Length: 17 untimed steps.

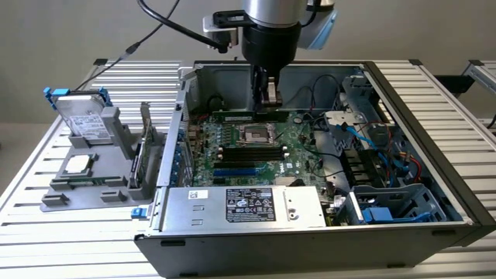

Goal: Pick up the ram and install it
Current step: 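Pick up the ram and move it above insertion slot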

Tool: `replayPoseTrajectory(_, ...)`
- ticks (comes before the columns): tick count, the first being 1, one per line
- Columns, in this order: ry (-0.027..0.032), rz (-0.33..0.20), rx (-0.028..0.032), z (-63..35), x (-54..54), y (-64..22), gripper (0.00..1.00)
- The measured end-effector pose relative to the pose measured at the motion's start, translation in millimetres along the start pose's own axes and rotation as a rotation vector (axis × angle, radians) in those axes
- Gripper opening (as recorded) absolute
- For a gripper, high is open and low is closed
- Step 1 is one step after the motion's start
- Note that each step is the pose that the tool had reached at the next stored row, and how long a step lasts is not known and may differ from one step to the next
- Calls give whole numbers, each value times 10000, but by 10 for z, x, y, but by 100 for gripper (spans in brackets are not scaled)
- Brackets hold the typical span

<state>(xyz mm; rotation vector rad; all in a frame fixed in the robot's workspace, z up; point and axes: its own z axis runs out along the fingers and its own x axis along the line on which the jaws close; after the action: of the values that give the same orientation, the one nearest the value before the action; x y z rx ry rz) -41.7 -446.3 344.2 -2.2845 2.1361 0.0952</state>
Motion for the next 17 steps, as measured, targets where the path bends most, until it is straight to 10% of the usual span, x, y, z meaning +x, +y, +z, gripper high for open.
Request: replayPoseTrajectory(17,103,4,-10,303,-127,-114,14)
